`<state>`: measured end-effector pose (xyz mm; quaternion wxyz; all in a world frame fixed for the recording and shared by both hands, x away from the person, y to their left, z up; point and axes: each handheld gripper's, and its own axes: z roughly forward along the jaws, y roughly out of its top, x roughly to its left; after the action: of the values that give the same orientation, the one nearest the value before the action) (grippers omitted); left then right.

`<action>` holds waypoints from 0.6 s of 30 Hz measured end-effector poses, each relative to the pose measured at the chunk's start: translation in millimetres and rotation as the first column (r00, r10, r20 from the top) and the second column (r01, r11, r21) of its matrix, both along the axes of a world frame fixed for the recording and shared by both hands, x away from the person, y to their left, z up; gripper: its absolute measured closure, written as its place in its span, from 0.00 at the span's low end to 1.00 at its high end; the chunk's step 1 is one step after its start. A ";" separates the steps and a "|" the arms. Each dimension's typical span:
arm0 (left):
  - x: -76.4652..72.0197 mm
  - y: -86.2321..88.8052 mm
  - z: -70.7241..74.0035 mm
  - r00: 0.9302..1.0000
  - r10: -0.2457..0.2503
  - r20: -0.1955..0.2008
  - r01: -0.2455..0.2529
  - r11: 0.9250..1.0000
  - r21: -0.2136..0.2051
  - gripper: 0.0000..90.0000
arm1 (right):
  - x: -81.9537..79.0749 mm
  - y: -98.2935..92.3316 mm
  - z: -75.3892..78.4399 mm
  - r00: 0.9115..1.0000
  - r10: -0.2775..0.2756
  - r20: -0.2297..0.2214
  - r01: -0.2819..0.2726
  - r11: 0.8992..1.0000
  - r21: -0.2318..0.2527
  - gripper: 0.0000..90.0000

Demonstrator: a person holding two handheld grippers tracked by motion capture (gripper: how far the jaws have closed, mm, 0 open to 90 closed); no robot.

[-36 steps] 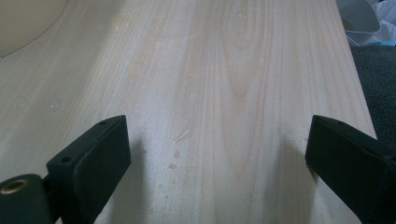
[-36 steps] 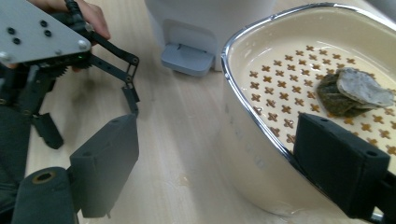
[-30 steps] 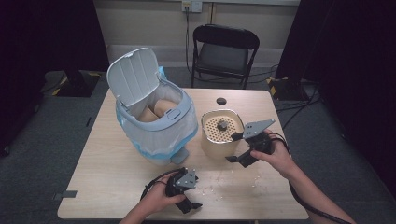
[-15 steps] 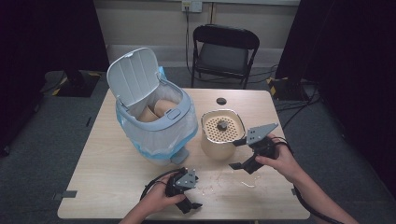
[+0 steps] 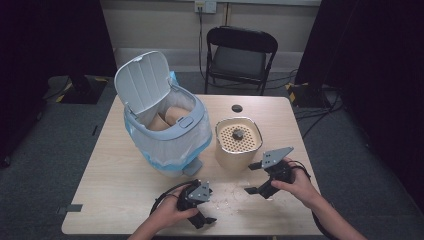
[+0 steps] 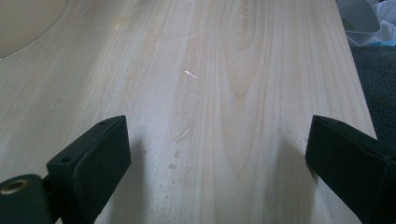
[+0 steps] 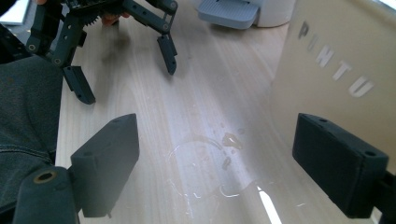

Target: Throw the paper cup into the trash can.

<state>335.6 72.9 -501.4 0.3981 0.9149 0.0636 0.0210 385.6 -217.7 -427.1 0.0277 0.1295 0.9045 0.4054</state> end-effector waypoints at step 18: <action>-5.6 5.5 1.8 0.998 0.061 -0.019 -0.061 0.998 -0.014 0.11 | -8.6 -1.0 -52.1 1.000 0.001 -0.004 -0.001 0.996 -0.091 0.16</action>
<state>330.0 78.4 -499.6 0.4034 0.9097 0.0952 0.0242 377.0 -218.8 -479.2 0.0317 0.1286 0.9222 0.3633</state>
